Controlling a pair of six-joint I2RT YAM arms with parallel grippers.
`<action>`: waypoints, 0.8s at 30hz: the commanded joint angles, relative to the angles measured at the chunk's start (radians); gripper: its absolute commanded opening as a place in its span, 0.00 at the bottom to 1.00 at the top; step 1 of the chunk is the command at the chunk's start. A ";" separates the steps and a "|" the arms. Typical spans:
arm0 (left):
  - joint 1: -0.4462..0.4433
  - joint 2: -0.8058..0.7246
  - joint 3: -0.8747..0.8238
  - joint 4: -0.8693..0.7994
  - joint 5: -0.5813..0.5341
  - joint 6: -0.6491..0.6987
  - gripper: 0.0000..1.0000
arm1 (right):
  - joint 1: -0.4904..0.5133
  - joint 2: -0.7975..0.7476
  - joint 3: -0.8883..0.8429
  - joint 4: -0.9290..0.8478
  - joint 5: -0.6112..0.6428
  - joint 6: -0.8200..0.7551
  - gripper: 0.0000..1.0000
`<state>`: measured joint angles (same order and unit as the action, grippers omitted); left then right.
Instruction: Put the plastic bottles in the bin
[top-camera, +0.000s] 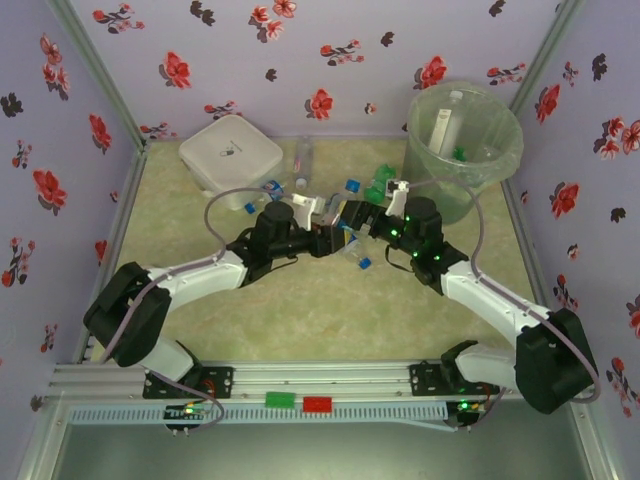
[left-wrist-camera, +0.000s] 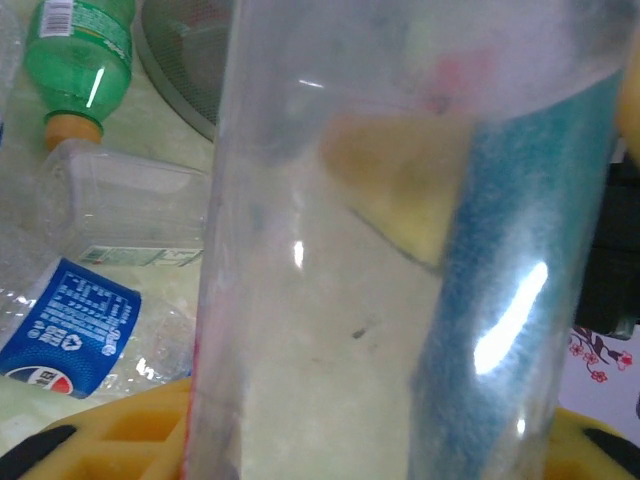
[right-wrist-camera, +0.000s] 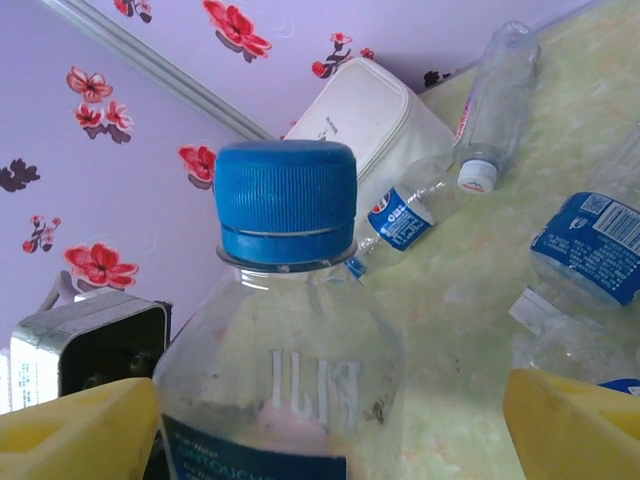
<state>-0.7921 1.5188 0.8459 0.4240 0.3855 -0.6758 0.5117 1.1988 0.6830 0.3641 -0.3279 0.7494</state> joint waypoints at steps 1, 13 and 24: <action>-0.029 -0.004 0.018 0.030 -0.009 0.009 0.33 | 0.011 0.009 -0.013 0.065 -0.030 0.020 0.87; -0.062 -0.004 0.051 -0.043 -0.040 0.074 0.41 | 0.014 0.040 -0.009 0.069 -0.016 0.035 0.60; -0.063 -0.096 0.012 -0.088 -0.116 0.108 0.86 | 0.012 -0.006 0.002 -0.006 0.062 -0.011 0.46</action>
<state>-0.8513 1.4910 0.8627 0.3473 0.3164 -0.6044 0.5198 1.2301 0.6777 0.3901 -0.3168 0.7765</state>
